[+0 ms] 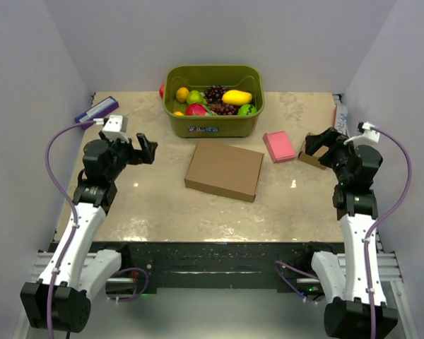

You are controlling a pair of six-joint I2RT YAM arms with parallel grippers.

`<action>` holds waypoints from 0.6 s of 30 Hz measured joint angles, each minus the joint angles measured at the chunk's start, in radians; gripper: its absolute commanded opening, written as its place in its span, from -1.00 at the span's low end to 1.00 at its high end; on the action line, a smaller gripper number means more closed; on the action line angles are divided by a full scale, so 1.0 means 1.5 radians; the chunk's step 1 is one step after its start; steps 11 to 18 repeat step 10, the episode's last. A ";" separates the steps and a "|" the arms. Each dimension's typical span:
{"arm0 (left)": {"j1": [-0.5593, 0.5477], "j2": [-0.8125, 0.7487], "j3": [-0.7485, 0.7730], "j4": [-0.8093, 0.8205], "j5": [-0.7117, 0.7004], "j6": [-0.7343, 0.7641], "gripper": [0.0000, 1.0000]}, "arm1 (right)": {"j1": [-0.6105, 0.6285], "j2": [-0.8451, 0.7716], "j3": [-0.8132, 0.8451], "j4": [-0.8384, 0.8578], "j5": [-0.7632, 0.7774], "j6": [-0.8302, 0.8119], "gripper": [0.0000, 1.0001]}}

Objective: Fold the paper box

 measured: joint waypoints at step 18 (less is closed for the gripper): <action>0.000 -0.056 -0.021 0.009 0.003 0.002 0.99 | 0.000 0.008 -0.020 0.001 0.015 -0.013 0.98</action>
